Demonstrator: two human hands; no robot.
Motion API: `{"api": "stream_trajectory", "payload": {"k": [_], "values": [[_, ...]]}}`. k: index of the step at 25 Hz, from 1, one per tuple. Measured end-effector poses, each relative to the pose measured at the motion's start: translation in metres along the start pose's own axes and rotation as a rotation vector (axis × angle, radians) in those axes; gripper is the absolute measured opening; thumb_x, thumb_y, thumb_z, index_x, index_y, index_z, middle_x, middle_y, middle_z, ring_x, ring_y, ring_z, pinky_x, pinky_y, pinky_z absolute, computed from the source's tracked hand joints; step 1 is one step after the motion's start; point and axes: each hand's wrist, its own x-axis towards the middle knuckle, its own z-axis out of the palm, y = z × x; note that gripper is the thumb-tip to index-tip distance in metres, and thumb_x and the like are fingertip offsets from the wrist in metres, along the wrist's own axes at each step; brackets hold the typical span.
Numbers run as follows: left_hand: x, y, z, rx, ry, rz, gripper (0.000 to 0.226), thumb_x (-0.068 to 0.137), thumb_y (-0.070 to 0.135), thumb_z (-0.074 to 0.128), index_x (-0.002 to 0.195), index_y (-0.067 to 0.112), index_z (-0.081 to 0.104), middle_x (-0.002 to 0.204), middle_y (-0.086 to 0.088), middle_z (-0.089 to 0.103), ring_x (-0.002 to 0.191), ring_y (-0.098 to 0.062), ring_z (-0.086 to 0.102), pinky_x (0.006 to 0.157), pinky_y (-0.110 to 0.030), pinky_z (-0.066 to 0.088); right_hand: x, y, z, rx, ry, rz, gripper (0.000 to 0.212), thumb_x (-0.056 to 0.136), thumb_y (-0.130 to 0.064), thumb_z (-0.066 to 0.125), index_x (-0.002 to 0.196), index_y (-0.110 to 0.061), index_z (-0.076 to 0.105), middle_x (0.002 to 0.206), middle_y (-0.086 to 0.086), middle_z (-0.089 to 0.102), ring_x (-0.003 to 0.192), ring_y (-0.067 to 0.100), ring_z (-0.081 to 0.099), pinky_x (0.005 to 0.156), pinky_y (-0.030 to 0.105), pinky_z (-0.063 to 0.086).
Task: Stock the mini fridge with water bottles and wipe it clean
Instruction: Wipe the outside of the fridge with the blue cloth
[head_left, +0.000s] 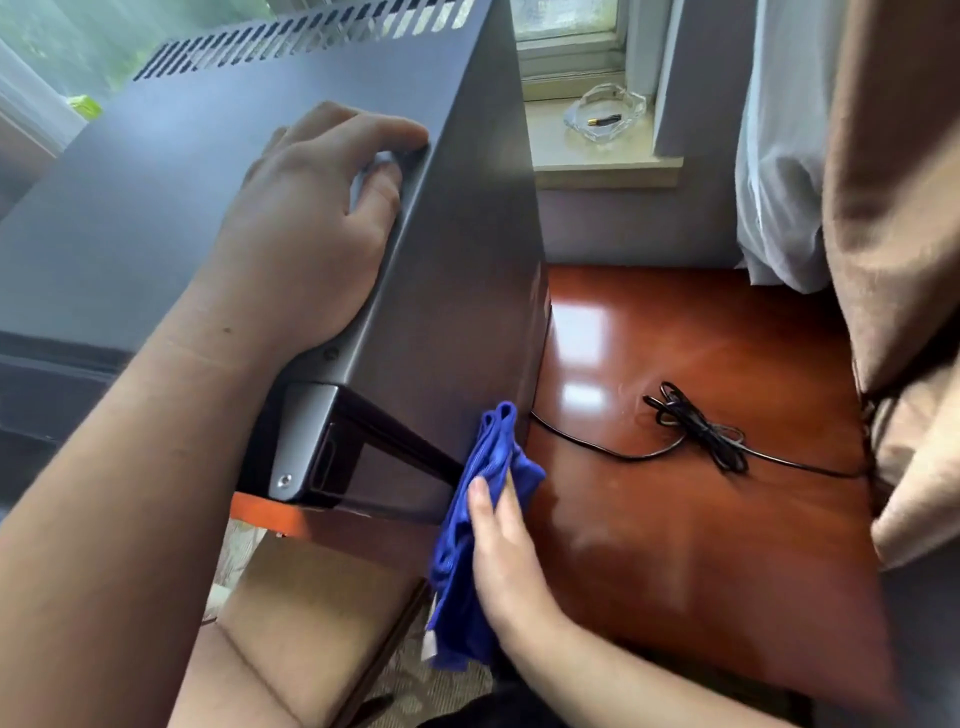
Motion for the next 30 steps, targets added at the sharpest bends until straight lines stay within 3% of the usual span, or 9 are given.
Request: {"api": "stream_trajectory", "payload": {"k": [6, 9, 12, 17, 21, 24, 27, 28, 30], "values": [[0.000, -0.002, 0.001, -0.005, 0.006, 0.000, 0.037, 0.106, 0.027, 0.043, 0.138, 0.037, 0.059, 0.138, 0.012, 0.053, 0.131, -0.014, 0.047, 0.100, -0.022, 0.030, -0.030, -0.034, 0.027, 0.004, 0.002, -0.270, 0.067, 0.101, -0.050, 0.036, 0.160, -0.041, 0.005, 0.164, -0.035, 0.000, 0.151, -0.012, -0.004, 0.127, 0.028, 0.001], [0.001, -0.004, 0.002, -0.016, 0.003, 0.008, 0.036, 0.106, 0.028, 0.044, 0.137, 0.037, 0.060, 0.138, 0.011, 0.054, 0.131, -0.015, 0.048, 0.104, -0.024, 0.031, -0.022, -0.058, 0.032, 0.027, 0.014, -0.327, 0.071, 0.099, -0.058, 0.033, 0.161, -0.040, 0.004, 0.164, -0.036, -0.001, 0.151, -0.011, -0.005, 0.127, 0.029, 0.001], [0.002, -0.005, 0.002, -0.029, 0.007, 0.003, 0.035, 0.106, 0.028, 0.044, 0.136, 0.038, 0.060, 0.135, 0.015, 0.053, 0.129, -0.015, 0.048, 0.104, -0.024, 0.032, -0.003, -0.058, 0.029, 0.031, 0.035, -0.330, 0.077, 0.095, -0.063, 0.032, 0.163, -0.035, 0.011, 0.166, -0.029, 0.009, 0.152, -0.009, 0.003, 0.129, 0.034, 0.007], [0.001, -0.006, 0.003, -0.027, 0.008, -0.001, 0.034, 0.106, 0.028, 0.046, 0.135, 0.040, 0.060, 0.129, 0.021, 0.052, 0.120, -0.011, 0.048, 0.097, -0.022, 0.031, 0.071, -0.058, 0.009, 0.029, 0.117, -0.147, 0.085, 0.082, -0.079, 0.035, 0.158, -0.042, 0.028, 0.161, -0.024, 0.033, 0.150, -0.002, 0.027, 0.127, 0.040, 0.021], [0.003, -0.006, 0.003, -0.027, 0.010, -0.010, 0.034, 0.105, 0.029, 0.047, 0.133, 0.042, 0.060, 0.120, 0.028, 0.047, 0.109, -0.003, 0.044, 0.095, -0.021, 0.030, 0.137, -0.082, -0.007, 0.037, 0.157, -0.128, 0.091, 0.077, -0.075, 0.037, 0.158, -0.033, 0.034, 0.158, -0.011, 0.044, 0.146, 0.009, 0.039, 0.124, 0.040, 0.027], [0.001, -0.005, 0.002, -0.025, 0.010, -0.025, 0.033, 0.105, 0.029, 0.047, 0.132, 0.044, 0.060, 0.119, 0.030, 0.047, 0.111, -0.005, 0.047, 0.093, -0.022, 0.031, 0.184, -0.107, -0.021, 0.049, 0.140, -0.120, 0.073, 0.090, -0.065, 0.040, 0.156, -0.032, 0.037, 0.151, -0.004, 0.052, 0.137, 0.015, 0.050, 0.120, 0.038, 0.034], [0.001, -0.004, 0.003, -0.037, 0.025, -0.005, 0.033, 0.104, 0.027, 0.048, 0.129, 0.043, 0.061, 0.120, 0.029, 0.050, 0.116, -0.008, 0.050, 0.094, -0.024, 0.034, 0.222, -0.126, -0.031, 0.098, 0.157, -0.098, 0.057, 0.079, -0.069, 0.043, 0.130, -0.043, 0.049, 0.145, -0.002, 0.057, 0.133, 0.020, 0.055, 0.118, 0.044, 0.038], [0.001, -0.005, 0.003, -0.035, 0.030, -0.007, 0.032, 0.104, 0.026, 0.049, 0.128, 0.043, 0.061, 0.120, 0.030, 0.050, 0.114, -0.007, 0.051, 0.094, -0.025, 0.035, 0.238, -0.128, -0.035, 0.096, 0.159, -0.083, 0.054, 0.076, -0.070, 0.044, 0.124, -0.046, 0.049, 0.142, -0.002, 0.059, 0.131, 0.022, 0.057, 0.117, 0.045, 0.039], [0.001, -0.006, 0.005, -0.039, 0.040, -0.005, 0.031, 0.104, 0.026, 0.050, 0.126, 0.045, 0.062, 0.119, 0.032, 0.050, 0.109, -0.007, 0.050, 0.094, -0.027, 0.037, 0.271, -0.124, -0.043, 0.126, 0.157, -0.073, 0.064, 0.075, -0.069, 0.044, 0.132, -0.040, 0.053, 0.134, -0.005, 0.063, 0.126, 0.022, 0.060, 0.115, 0.044, 0.042]]}}
